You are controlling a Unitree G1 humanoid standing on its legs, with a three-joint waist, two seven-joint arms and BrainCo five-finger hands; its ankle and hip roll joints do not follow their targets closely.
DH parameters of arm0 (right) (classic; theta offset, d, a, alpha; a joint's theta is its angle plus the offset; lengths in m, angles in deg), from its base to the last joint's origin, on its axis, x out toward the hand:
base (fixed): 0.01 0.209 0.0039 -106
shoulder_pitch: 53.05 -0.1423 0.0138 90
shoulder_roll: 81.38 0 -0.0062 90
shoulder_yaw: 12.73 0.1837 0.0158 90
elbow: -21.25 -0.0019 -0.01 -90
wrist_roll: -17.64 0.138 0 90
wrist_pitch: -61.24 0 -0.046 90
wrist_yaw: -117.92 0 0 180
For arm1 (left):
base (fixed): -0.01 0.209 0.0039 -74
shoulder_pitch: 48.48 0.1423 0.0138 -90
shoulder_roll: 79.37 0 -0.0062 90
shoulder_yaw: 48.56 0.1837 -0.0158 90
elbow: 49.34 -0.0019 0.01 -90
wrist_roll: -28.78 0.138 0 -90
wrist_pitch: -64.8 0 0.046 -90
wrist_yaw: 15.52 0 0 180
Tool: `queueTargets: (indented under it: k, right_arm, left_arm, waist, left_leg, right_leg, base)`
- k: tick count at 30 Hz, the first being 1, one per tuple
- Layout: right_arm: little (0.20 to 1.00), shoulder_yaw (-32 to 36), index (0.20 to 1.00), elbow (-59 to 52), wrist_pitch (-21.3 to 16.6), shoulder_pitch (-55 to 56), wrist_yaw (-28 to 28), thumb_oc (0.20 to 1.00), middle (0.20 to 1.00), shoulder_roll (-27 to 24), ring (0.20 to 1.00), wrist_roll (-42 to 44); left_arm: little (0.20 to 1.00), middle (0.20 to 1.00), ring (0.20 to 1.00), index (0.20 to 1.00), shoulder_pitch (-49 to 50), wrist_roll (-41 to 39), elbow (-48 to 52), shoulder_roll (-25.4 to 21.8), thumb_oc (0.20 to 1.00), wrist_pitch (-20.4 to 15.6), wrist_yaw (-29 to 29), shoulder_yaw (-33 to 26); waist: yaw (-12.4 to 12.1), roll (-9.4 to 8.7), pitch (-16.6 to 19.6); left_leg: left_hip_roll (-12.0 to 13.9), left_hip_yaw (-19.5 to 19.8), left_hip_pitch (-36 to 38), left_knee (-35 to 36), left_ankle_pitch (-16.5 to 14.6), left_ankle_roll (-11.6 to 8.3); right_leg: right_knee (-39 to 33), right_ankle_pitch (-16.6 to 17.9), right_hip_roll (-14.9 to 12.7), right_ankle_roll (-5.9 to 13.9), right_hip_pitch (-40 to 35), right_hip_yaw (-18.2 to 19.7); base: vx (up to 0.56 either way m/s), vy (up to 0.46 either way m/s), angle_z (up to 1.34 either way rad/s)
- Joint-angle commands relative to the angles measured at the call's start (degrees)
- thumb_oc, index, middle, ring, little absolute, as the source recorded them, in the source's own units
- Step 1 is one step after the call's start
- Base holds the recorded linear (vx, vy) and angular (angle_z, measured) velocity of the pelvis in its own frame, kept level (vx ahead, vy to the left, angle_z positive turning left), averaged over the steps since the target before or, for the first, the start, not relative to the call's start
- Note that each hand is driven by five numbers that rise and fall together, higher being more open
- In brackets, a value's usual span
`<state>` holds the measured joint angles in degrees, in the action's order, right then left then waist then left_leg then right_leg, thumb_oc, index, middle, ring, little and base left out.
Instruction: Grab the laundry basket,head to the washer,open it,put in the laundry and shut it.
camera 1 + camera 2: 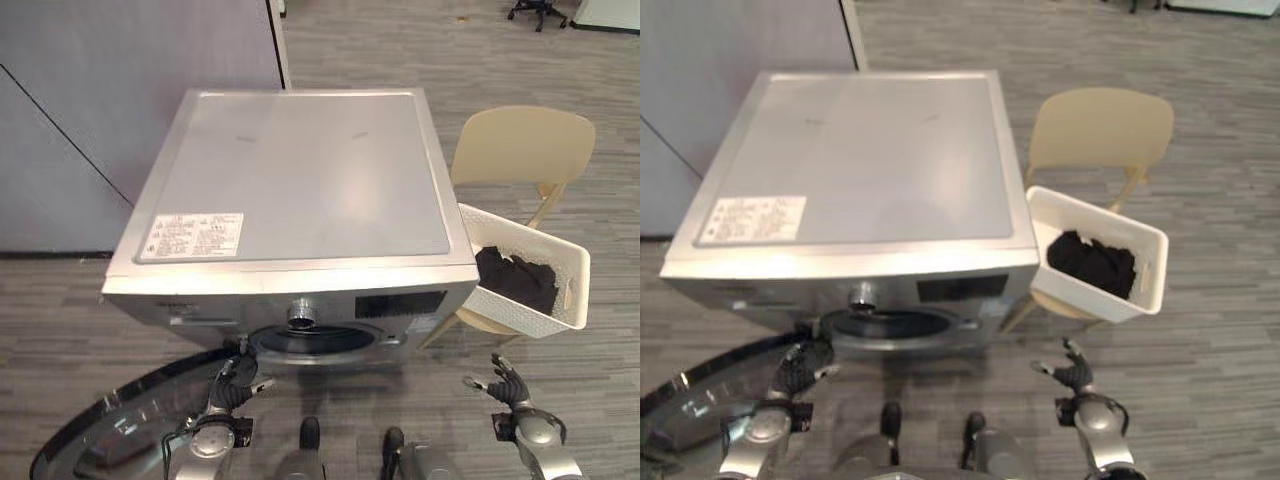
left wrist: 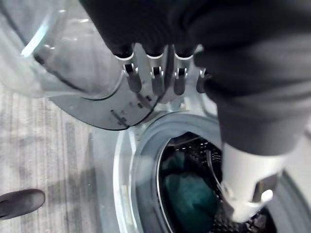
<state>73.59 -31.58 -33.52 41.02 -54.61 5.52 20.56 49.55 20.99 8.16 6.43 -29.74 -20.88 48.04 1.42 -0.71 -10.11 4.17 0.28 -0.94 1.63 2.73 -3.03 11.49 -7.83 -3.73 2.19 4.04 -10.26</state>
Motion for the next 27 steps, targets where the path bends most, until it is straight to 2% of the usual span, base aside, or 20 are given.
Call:
queueTargets:
  k: [1,5,6,8,10,11,12,13,14,15,17,20,21,22,23,24,25,26,27]
  right_arm:
    - [1.000,0.28,1.000,-0.54,-1.46,-0.90,-0.85,1.000,1.000,-0.77,1.000,1.65]
    - [1.000,0.45,1.000,-1.10,-1.09,-0.06,-0.94,1.000,1.000,0.16,1.000,1.96]
    - [1.000,0.39,1.000,-1.22,-0.93,0.04,-0.93,1.000,1.000,0.31,1.000,1.90]
    - [1.000,0.24,1.000,-1.40,-0.73,0.04,-0.78,1.000,1.000,0.35,1.000,1.60]
    - [1.000,-0.10,1.000,-1.76,-0.35,-0.26,-0.61,1.000,1.000,0.45,1.000,1.01]
    - [1.000,-0.27,1.000,-1.83,-0.26,-0.50,-0.56,1.000,1.000,0.52,1.000,0.66]
    - [1.000,-0.45,1.000,-2.52,-0.30,-0.90,-0.26,1.000,1.000,0.70,1.000,0.08]
    - [1.000,-0.45,1.000,-2.53,-0.29,-0.93,-0.26,1.000,1.000,0.72,1.000,0.08]
    - [1.000,-0.72,1.000,-2.78,-0.37,-1.20,-0.17,1.000,1.000,0.80,1.000,-0.22]
    - [1.000,-1.58,1.000,-3.36,-0.52,-1.64,-0.04,1.000,1.000,0.84,1.000,-1.13]
    - [1.000,-2.67,1.000,-3.75,-0.44,-1.79,-0.25,1.000,1.000,0.87,1.000,-2.02]
    - [1.000,-3.40,1.000,-4.02,-0.08,-1.35,-0.57,1.000,1.000,0.99,1.000,-2.42]
    - [1.000,-3.74,1.000,-4.42,-0.12,-0.53,-0.65,1.000,1.000,0.99,1.000,-2.15]
    - [1.000,-3.74,1.000,-4.49,-0.09,-0.48,-0.65,1.000,1.000,0.96,1.000,-2.14]
    - [1.000,-4.04,1.000,-5.35,-0.22,0.25,-0.15,1.000,1.000,-0.11,1.000,-2.23]
    - [1.000,-4.00,1.000,-5.39,-0.21,0.27,-0.14,1.000,1.000,-0.17,1.000,-2.22]
    - [1.000,-3.47,1.000,-5.72,-0.17,0.91,0.33,1.000,1.000,-1.05,1.000,-1.87]
    - [1.000,-3.54,1.000,-6.15,-0.26,1.12,0.66,1.000,1.000,-1.67,1.000,-1.68]
    - [1.000,-3.50,1.000,-6.18,-0.24,1.13,0.65,1.000,1.000,-1.66,1.000,-1.68]
  left_arm:
    - [1.000,1.000,1.000,1.000,-0.40,2.53,0.81,-1.19,1.000,-1.73,1.27,-0.16]
    - [1.000,1.000,1.000,1.000,-1.04,3.49,0.89,-1.22,1.000,-1.75,1.56,0.79]
    - [1.000,1.000,1.000,1.000,-1.44,3.75,1.06,-1.23,1.000,-1.85,1.71,1.39]
    - [1.000,1.000,1.000,1.000,-1.68,3.74,1.31,-1.12,1.000,-1.92,1.68,1.76]
    - [1.000,1.000,1.000,1.000,-2.09,4.01,1.76,-0.95,1.000,-2.08,1.54,2.23]
    - [1.000,1.000,1.000,1.000,-2.06,3.82,2.49,-0.88,1.000,-2.18,1.52,2.26]
    - [1.000,1.000,1.000,1.000,-2.19,3.68,3.10,-0.67,1.000,-2.37,1.49,2.51]
    - [1.000,1.000,1.000,1.000,-2.21,3.68,3.09,-0.69,1.000,-2.38,1.49,2.49]
    - [1.000,1.000,1.000,1.000,-2.46,3.69,3.15,-0.73,1.000,-2.33,1.45,2.71]
    - [1.000,1.000,1.000,1.000,-2.67,4.42,2.94,-0.77,1.000,-2.05,1.85,3.36]
    - [1.000,1.000,1.000,1.000,-2.68,4.81,2.81,-0.85,1.000,-1.81,2.41,3.73]
    - [1.000,1.000,1.000,1.000,-2.50,5.15,2.29,-0.79,1.000,-1.63,2.93,4.14]
    - [1.000,1.000,1.000,1.000,-2.61,5.23,1.55,-0.52,1.000,-1.61,3.06,4.64]
    - [1.000,1.000,1.000,1.000,-2.62,5.23,1.51,-0.49,1.000,-1.63,3.06,4.65]
    - [1.000,1.000,1.000,1.000,-3.43,4.98,0.97,0.40,1.000,-1.65,2.99,5.60]
    - [1.000,1.000,1.000,1.000,-3.53,4.98,0.86,0.49,1.000,-1.71,2.96,5.65]
    - [1.000,1.000,1.000,1.000,-4.32,4.50,0.51,1.16,1.000,-1.78,3.03,6.36]
    - [1.000,1.000,1.000,1.000,-4.65,3.75,0.63,1.52,1.000,-2.22,2.63,6.78]
    - [1.000,1.000,1.000,1.000,-4.68,3.73,0.60,1.51,1.000,-2.24,2.61,6.82]
  waist:
    - [-0.04,-1.47,2.32]
    - [0.73,-0.98,2.69]
    - [1.32,-0.75,2.51]
    - [1.41,-0.64,2.29]
    - [1.47,-0.38,1.83]
    - [1.19,-0.29,1.69]
    - [0.54,0.20,1.43]
    - [0.49,0.11,1.55]
    - [0.06,0.28,1.47]
    - [-0.75,1.18,1.55]
    - [-1.29,1.21,1.59]
    - [-0.85,1.02,1.85]
    - [0.16,0.97,2.07]
    - [0.08,1.03,2.07]
    - [0.48,1.13,1.44]
    - [0.46,1.30,1.43]
    - [0.53,1.41,0.91]
    - [-0.71,1.14,-0.15]
    - [-0.59,1.16,-0.11]
  left_leg:
    - [-2.81,-1.06,1.93,0.53,-3.72,1.05]
    - [-3.25,-4.23,4.15,0.98,-4.84,1.76]
    - [-3.52,-5.84,4.39,0.68,-5.37,2.18]
    - [-3.58,-7.30,4.56,0.46,-5.76,2.38]
    - [-3.38,-10.60,5.01,0.16,-6.42,2.63]
    - [-3.11,-12.41,5.10,0.05,-6.70,2.70]
    - [-2.21,-15.53,5.63,0.38,-6.93,2.71]
    - [-2.26,-15.60,5.44,0.41,-6.77,2.69]
    - [-1.60,-17.46,5.62,0.31,-6.87,2.50]
    - [-0.01,-20.14,6.97,0.15,-8.11,1.84]
    - [0.99,-23.60,7.64,-0.69,-8.62,1.63]
    - [1.54,-25.90,8.71,-1.34,-9.26,1.46]
    - [2.78,-26.52,9.20,-4.38,-10.38,0.78]
    - [2.99,-26.57,9.10,-4.72,-10.54,0.65]
    - [5.64,-25.97,6.79,-12.41,-9.48,-0.29]
    - [6.07,-25.87,6.44,-13.14,-9.70,-0.54]
    - [8.71,-24.26,3.72,-19.61,-7.01,-1.99]
    - [7.17,-18.26,-0.25,-24.12,-4.92,-2.12]
    - [7.22,-18.07,-0.52,-24.43,-5.04,-2.10]
  right_leg:
    - [-12.65,8.89,-1.67,5.42,-2.85,2.12]
    - [-12.84,9.96,-1.69,6.05,-2.80,5.86]
    - [-12.47,10.41,-1.54,6.46,-1.98,7.84]
    - [-11.93,10.91,-1.45,6.85,-1.17,8.93]
    - [-11.45,11.99,-1.35,7.76,0.18,10.06]
    - [-11.25,12.57,-1.63,8.21,1.03,9.47]
    - [-10.50,12.82,-2.59,8.08,2.37,4.54]
    - [-10.54,12.96,-2.62,8.04,2.59,4.62]
    - [-10.08,12.79,-3.76,7.68,3.19,-0.43]
    - [-8.51,11.12,-6.13,7.63,3.13,-10.76]
    - [-6.21,10.30,-8.60,7.05,2.94,-18.93]
    - [-4.60,9.73,-9.57,6.73,3.41,-20.70]
    - [-5.92,8.47,-8.25,6.14,3.05,-18.58]
    - [-6.05,8.46,-8.07,6.04,3.00,-18.54]
    - [-7.90,7.65,-6.29,5.04,1.56,-16.87]
    - [-8.09,7.63,-5.99,4.86,1.50,-16.92]
    - [-10.10,6.95,-4.30,3.52,-0.27,-16.62]
    - [-11.43,6.14,-2.93,2.29,-1.73,-14.97]
    - [-11.47,6.11,-2.91,2.26,-1.72,-15.12]
  base:
    - [0.09,0.129,-0.48]
    - [0.02,0.110,-0.57]
    - [-0.02,0.086,-0.77]
    - [-0.02,0.056,-0.86]
    - [-0.05,0.039,-0.69]
    - [-0.05,-0.030,-1.25]
    - [-0.04,-0.042,-1.65]
    - [-0.03,-0.080,-2.05]
    - [0.07,-0.110,-2.00]
    - [0.08,-0.140,-1.93]
    - [0.06,-0.122,-1.68]
    - [0.11,-0.172,-1.20]
    - [0.19,-0.272,-0.62]
    - [0.24,-0.415,-0.48]
    - [0.10,-0.228,-0.31]
    - [0.19,-0.372,-0.85]
    - [0.19,-0.264,-0.84]
    - [0.19,-0.250,-0.90]
    - [0.15,-0.143,-0.41]
